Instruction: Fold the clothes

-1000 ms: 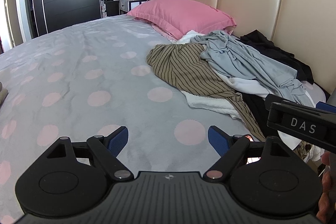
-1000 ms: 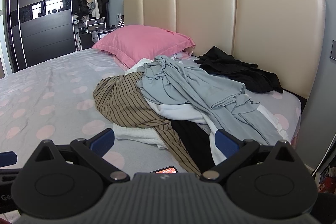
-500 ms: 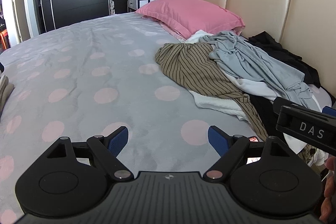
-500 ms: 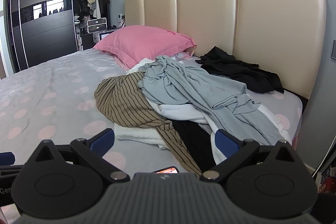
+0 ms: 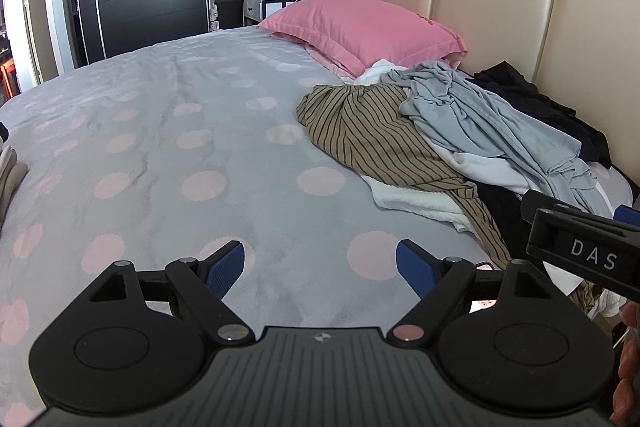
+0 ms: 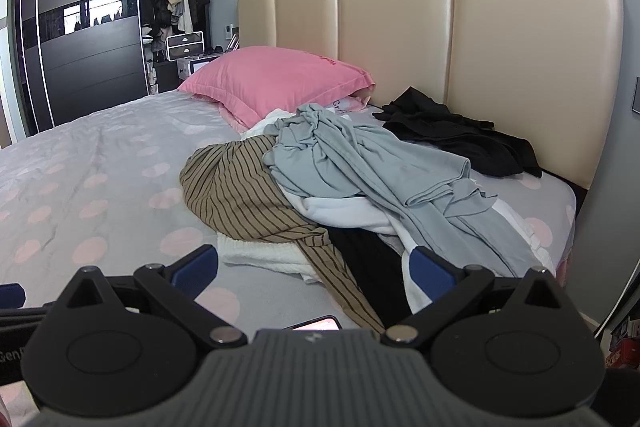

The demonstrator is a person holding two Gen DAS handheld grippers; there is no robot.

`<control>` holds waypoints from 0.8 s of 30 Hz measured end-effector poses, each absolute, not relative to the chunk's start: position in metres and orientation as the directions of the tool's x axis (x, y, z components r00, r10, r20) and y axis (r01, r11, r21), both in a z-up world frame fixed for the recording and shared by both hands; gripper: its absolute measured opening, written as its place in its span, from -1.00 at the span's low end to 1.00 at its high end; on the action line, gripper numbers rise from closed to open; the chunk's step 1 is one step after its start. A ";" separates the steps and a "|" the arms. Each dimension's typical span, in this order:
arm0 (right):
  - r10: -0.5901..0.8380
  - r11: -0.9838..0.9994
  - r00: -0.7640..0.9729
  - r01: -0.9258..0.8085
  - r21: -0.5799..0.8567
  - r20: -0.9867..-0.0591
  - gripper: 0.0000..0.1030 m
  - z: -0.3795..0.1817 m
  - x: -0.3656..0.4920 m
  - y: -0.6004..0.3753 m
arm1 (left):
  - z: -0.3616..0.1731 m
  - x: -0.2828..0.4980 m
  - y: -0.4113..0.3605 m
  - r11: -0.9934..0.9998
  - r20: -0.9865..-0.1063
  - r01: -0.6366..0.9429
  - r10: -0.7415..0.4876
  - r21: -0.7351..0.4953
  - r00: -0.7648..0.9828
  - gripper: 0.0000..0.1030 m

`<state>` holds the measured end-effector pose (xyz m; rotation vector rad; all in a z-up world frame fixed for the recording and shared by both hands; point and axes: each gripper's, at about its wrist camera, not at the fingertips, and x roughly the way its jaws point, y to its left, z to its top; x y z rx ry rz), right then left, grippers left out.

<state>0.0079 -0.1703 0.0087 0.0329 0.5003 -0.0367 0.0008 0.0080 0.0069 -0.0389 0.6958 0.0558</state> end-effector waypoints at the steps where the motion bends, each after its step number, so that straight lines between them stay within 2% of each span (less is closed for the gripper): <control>1: -0.025 0.999 0.876 0.041 0.023 -0.482 0.99 0.009 0.008 -0.170 | 0.007 0.001 0.008 0.998 -0.642 -0.060 0.037 -0.014 0.766 0.62; 8: 0.029 0.998 0.863 0.007 0.069 -0.504 0.99 0.020 0.019 -0.182 | 0.015 0.022 0.002 1.000 -0.638 0.002 0.007 0.014 0.770 0.62; 15: 0.022 0.999 0.878 -0.031 -0.011 -0.478 0.98 0.046 0.065 -0.219 | 0.022 0.071 -0.019 0.994 -0.650 0.104 -0.051 0.044 0.758 0.59; 18: 0.011 0.998 0.877 -0.038 -0.047 -0.481 0.96 0.052 0.095 -0.237 | 0.021 0.100 -0.028 0.987 -0.669 0.153 -0.088 0.040 0.738 0.51; 22: 0.019 0.994 0.853 -0.071 -0.080 -0.522 0.60 0.047 0.139 -0.247 | 0.016 0.137 -0.043 0.977 -0.687 0.206 -0.117 0.048 0.717 0.41; 24: 0.016 0.993 0.838 -0.076 -0.087 -0.546 0.56 0.039 0.160 -0.248 | 0.010 0.155 -0.052 0.971 -0.700 0.232 -0.121 0.065 0.703 0.37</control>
